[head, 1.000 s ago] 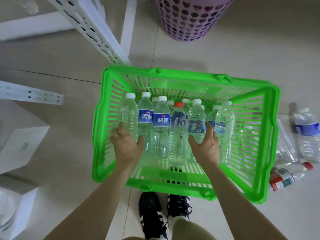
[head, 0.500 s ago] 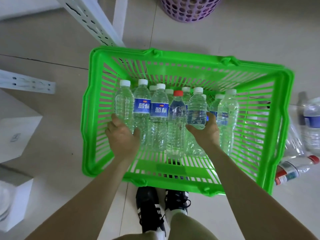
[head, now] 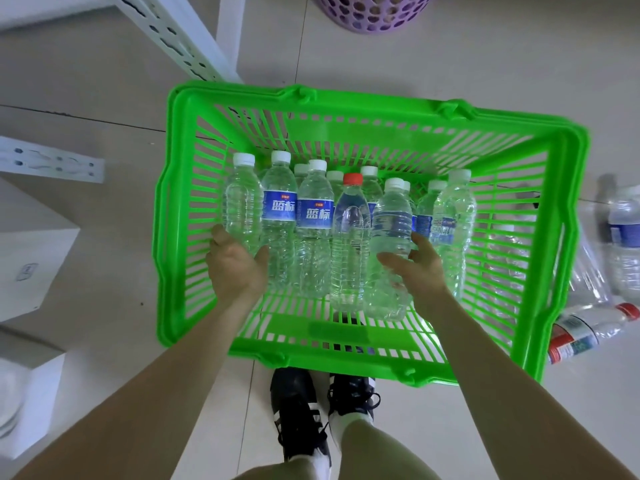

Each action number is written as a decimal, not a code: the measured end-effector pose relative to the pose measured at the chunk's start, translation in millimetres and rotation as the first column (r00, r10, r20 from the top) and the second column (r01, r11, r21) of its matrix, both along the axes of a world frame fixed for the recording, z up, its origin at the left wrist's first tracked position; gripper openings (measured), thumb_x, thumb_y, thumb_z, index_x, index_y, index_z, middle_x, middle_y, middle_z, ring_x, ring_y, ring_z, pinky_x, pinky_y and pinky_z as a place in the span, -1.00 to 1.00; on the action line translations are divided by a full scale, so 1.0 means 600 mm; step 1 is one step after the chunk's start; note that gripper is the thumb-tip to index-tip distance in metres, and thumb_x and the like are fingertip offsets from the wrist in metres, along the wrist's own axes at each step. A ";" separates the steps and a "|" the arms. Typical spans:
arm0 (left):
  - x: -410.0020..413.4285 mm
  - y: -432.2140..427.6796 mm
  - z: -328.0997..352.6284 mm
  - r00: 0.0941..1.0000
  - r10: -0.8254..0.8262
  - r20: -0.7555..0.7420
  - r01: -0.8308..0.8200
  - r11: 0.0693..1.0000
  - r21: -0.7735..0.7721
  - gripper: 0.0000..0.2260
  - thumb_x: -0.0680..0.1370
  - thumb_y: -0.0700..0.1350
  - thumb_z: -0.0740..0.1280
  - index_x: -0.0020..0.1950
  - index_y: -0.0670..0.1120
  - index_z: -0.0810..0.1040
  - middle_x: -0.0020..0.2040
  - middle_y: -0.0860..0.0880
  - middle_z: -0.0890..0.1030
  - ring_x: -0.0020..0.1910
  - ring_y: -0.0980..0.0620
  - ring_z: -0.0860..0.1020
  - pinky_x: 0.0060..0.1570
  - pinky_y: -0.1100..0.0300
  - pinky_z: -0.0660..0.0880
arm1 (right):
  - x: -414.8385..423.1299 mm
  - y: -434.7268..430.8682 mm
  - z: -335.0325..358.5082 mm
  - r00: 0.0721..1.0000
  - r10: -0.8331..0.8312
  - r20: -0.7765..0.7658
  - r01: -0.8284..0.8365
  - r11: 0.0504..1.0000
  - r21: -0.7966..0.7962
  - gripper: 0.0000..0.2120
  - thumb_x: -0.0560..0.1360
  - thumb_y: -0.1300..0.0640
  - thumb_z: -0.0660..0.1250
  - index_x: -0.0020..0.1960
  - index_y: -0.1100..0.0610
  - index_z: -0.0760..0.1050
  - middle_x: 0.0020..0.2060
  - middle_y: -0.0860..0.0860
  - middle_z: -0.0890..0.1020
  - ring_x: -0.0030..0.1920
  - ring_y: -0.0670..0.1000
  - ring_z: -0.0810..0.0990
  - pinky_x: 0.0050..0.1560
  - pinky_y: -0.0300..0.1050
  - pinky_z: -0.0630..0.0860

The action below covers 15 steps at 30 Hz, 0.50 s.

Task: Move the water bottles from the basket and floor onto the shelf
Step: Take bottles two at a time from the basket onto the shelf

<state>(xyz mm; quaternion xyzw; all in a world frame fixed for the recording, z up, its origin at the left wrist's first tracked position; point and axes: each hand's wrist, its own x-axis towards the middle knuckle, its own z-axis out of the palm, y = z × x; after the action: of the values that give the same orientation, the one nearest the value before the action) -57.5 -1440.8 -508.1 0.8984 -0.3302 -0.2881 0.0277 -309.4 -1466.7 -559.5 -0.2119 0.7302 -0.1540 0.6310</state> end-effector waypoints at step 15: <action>0.027 0.014 -0.005 0.941 0.191 -0.280 -0.189 0.981 0.033 -0.47 0.53 0.03 0.40 0.36 -0.20 0.31 -0.14 -0.02 0.56 -0.36 0.07 0.51 -0.45 0.25 0.39 | -0.007 0.017 0.003 0.969 -0.126 0.210 0.111 0.991 0.080 -0.25 0.35 0.21 0.51 0.47 0.10 0.27 0.18 0.22 0.58 -0.11 0.07 0.65 -0.20 -0.03 0.53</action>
<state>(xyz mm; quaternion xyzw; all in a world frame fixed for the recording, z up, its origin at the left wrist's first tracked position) -41.0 -1432.3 -510.9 0.8760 -0.2340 -0.4099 0.0994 -313.9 -1456.5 -557.9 -0.1284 0.6739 -0.1887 0.7027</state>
